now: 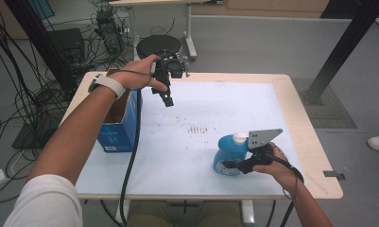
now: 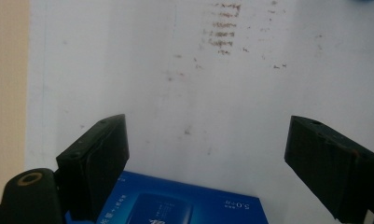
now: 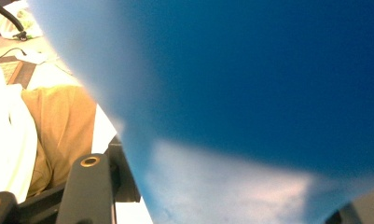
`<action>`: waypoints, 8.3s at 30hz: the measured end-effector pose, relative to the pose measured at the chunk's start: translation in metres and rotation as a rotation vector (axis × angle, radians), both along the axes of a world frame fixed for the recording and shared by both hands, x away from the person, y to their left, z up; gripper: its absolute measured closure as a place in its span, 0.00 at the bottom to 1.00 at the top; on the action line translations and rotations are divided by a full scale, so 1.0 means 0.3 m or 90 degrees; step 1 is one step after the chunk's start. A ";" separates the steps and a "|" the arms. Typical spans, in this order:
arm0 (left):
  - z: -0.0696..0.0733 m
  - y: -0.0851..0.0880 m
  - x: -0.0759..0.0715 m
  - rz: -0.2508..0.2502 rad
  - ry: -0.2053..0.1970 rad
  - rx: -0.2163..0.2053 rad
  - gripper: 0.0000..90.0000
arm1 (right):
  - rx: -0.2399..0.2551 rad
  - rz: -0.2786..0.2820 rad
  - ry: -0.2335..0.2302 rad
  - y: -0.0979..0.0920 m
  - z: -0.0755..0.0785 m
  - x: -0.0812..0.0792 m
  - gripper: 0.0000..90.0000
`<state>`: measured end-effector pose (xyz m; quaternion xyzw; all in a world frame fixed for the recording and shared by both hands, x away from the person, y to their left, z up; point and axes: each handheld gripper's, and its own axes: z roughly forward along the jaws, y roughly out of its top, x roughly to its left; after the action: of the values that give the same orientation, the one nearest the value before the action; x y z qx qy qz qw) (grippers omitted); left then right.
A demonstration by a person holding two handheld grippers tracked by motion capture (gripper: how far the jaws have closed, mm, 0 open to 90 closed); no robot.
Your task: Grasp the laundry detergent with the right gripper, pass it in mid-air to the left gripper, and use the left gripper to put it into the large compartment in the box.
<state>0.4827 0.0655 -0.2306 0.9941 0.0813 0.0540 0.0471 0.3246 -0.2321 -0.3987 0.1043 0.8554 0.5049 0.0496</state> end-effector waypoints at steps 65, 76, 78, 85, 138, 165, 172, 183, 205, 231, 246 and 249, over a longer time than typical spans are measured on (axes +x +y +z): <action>0.006 0.010 -0.012 0.002 -0.003 -0.006 0.16 | 0.011 -0.002 0.002 -0.006 -0.007 0.008 0.48; 0.005 0.010 -0.013 0.000 -0.003 -0.008 0.16 | 0.010 -0.003 0.000 -0.005 -0.007 0.006 0.48; 0.005 0.010 -0.012 0.001 -0.002 -0.008 0.16 | 0.013 -0.005 0.003 -0.007 -0.008 0.006 0.48; 0.004 0.011 -0.012 0.001 -0.001 -0.007 0.16 | 0.012 -0.003 0.004 -0.007 -0.008 0.008 0.48; 0.007 0.019 -0.011 0.006 -0.007 -0.009 0.16 | 0.000 0.008 0.007 -0.003 -0.002 0.014 0.48; 0.007 0.022 -0.010 0.010 -0.009 -0.011 0.16 | -0.001 0.009 0.009 -0.002 -0.002 0.017 0.47; 0.007 0.023 -0.010 0.010 -0.010 -0.010 0.16 | 0.000 0.009 0.009 -0.002 -0.003 0.017 0.47; 0.005 0.017 -0.009 0.007 -0.008 -0.007 0.16 | -0.004 0.010 0.008 -0.001 -0.001 0.016 0.47; 0.003 0.016 -0.008 0.007 -0.008 -0.006 0.16 | -0.001 0.011 0.010 -0.002 -0.003 0.018 0.47; 0.008 0.020 -0.015 0.008 -0.012 -0.013 0.16 | -0.001 0.017 0.009 -0.002 -0.004 0.022 0.47; 0.012 0.023 -0.025 0.011 -0.014 -0.010 0.14 | 0.006 0.009 0.010 -0.003 -0.006 0.017 0.48; 0.014 0.021 -0.028 0.011 -0.015 -0.009 0.12 | 0.003 0.007 0.006 -0.002 -0.005 0.014 0.48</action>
<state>0.4744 0.0719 -0.2265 0.9923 0.0899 0.0655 0.0548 0.3286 -0.2327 -0.4002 0.1021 0.8551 0.5065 0.0422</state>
